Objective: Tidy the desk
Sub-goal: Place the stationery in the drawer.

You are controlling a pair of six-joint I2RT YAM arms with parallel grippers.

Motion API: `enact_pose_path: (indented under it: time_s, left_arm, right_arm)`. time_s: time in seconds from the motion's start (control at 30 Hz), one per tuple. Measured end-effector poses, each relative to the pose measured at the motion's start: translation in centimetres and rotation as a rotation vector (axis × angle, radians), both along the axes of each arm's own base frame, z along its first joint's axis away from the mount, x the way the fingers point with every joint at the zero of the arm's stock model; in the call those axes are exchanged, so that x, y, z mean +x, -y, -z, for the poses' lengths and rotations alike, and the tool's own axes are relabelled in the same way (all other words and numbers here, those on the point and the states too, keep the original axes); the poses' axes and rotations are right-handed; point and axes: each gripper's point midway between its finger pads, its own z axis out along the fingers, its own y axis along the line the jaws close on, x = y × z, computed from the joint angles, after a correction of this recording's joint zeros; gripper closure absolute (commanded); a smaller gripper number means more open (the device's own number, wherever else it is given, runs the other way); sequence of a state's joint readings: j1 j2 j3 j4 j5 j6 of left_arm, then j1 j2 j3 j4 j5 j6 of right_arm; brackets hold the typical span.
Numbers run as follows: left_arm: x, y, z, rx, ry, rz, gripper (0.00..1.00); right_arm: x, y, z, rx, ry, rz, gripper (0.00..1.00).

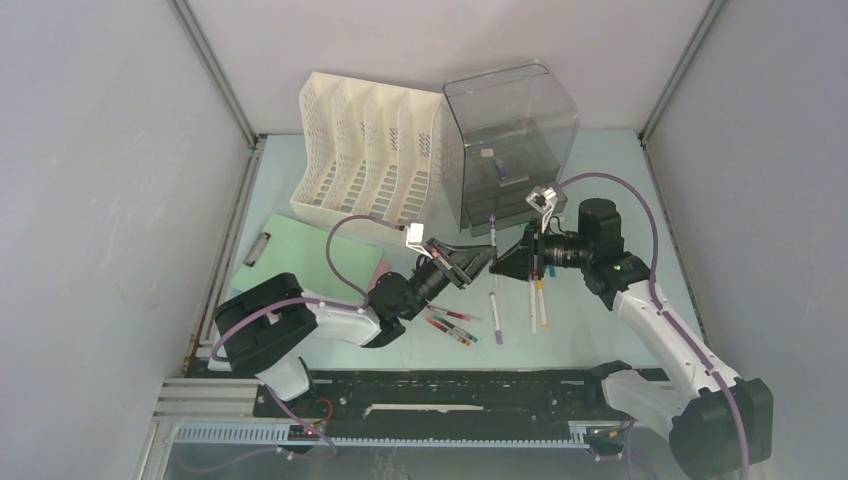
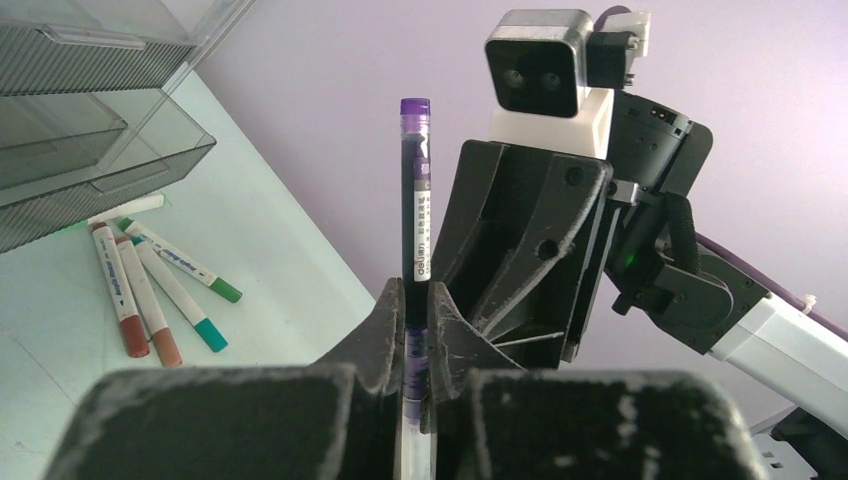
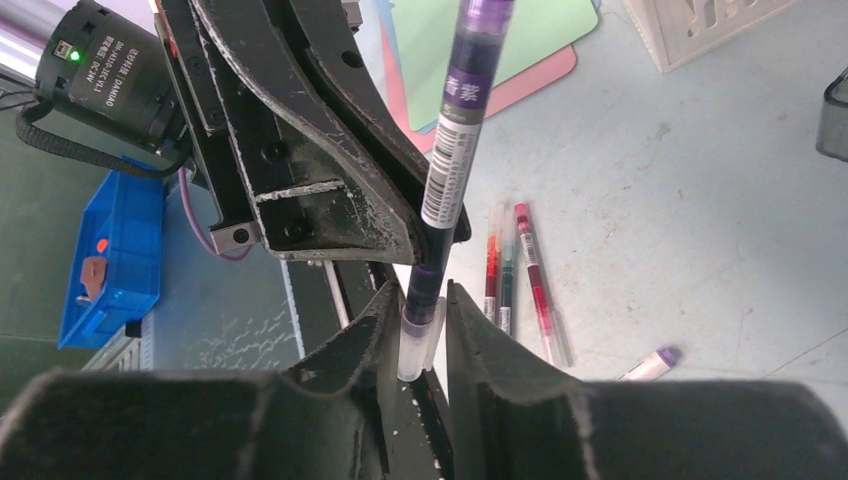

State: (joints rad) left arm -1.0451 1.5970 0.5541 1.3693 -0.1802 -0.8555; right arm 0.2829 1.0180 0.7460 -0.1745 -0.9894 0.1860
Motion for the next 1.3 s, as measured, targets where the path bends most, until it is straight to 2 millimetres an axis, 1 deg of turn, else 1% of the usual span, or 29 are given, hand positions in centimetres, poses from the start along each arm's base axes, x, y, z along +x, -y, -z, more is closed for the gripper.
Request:
enact_pose_path:
  time_s: [0.17, 0.23, 0.33, 0.57, 0.7, 0.9, 1.07, 1.17, 1.23, 1.3]
  left_arm:
    - [-0.1, 0.0, -0.2, -0.005, 0.004, 0.003, 0.91]
    - [-0.1, 0.0, -0.2, -0.005, 0.004, 0.003, 0.81]
    - [-0.1, 0.0, -0.2, -0.005, 0.004, 0.002, 0.7]
    - [0.0, 0.0, -0.1, 0.002, 0.01, -0.003, 0.43]
    - [-0.1, -0.4, 0.3, 0.019, 0.017, -0.01, 0.32]
    - [-0.4, -2.5, 1.1, 0.06, 0.04, -0.04, 0.2]
    - [-0.9, -4.7, 1.2, 0.102, 0.096, -0.08, 0.1]
    - [-1.0, -5.8, 1.4, 0.135, 0.125, -0.095, 0.09]
    - [-0.9, -6.5, 1.9, 0.159, 0.136, -0.094, 0.03]
    - [-0.7, -7.0, 2.3, 0.178, 0.138, -0.083, 0.0]
  right_arm:
    - [0.1, 0.0, 0.0, -0.002, 0.001, 0.005, 0.87]
    - [0.1, 0.0, 0.0, -0.002, 0.002, 0.004, 0.93]
    - [0.1, 0.0, 0.0, -0.002, 0.003, 0.003, 0.97]
    - [0.0, 0.0, 0.0, -0.003, 0.01, -0.002, 0.99]
    - [0.1, 0.0, 0.0, -0.006, 0.029, -0.006, 1.0]
    - [0.0, 0.1, -0.2, -0.012, 0.065, -0.012, 1.0]
    - [-0.3, 0.4, 0.4, -0.039, 0.089, -0.027, 1.0]
    - [-0.6, 0.6, 0.9, -0.065, 0.107, -0.048, 1.0]
    - [-0.8, 0.8, 1.0, -0.084, 0.141, -0.066, 1.0]
    - [-1.1, 1.2, 1.0, -0.105, 0.187, -0.088, 1.0]
